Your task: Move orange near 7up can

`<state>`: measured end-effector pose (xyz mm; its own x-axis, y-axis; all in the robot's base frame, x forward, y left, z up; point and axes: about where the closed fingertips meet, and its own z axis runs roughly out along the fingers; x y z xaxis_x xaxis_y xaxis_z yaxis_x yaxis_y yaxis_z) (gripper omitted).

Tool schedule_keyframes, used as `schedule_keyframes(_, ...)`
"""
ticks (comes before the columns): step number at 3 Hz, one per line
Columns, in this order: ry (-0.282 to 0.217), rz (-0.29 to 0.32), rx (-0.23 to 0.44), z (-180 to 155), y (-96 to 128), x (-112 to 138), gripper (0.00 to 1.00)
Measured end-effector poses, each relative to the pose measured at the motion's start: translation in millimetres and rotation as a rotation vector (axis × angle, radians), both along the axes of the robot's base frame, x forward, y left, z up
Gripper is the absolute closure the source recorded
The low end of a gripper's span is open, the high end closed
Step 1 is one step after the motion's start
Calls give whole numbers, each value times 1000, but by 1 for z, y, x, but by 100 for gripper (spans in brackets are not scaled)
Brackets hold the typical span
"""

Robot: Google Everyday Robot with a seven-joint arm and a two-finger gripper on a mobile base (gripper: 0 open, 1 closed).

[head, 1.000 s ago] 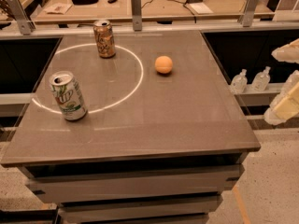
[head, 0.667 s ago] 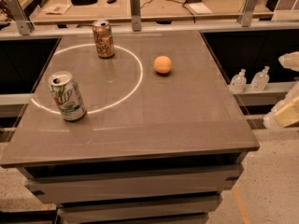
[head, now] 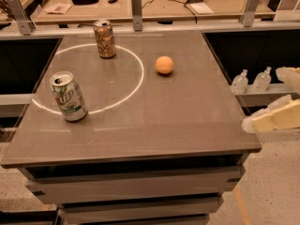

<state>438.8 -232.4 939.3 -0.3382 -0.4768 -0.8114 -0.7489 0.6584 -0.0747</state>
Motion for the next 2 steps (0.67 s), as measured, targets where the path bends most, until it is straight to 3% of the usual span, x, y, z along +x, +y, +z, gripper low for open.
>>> schedule_keyframes(1,-8,-53,43,-12,4,11,0)
schedule_keyframes(2,38,-52,28,-24,11,20,0)
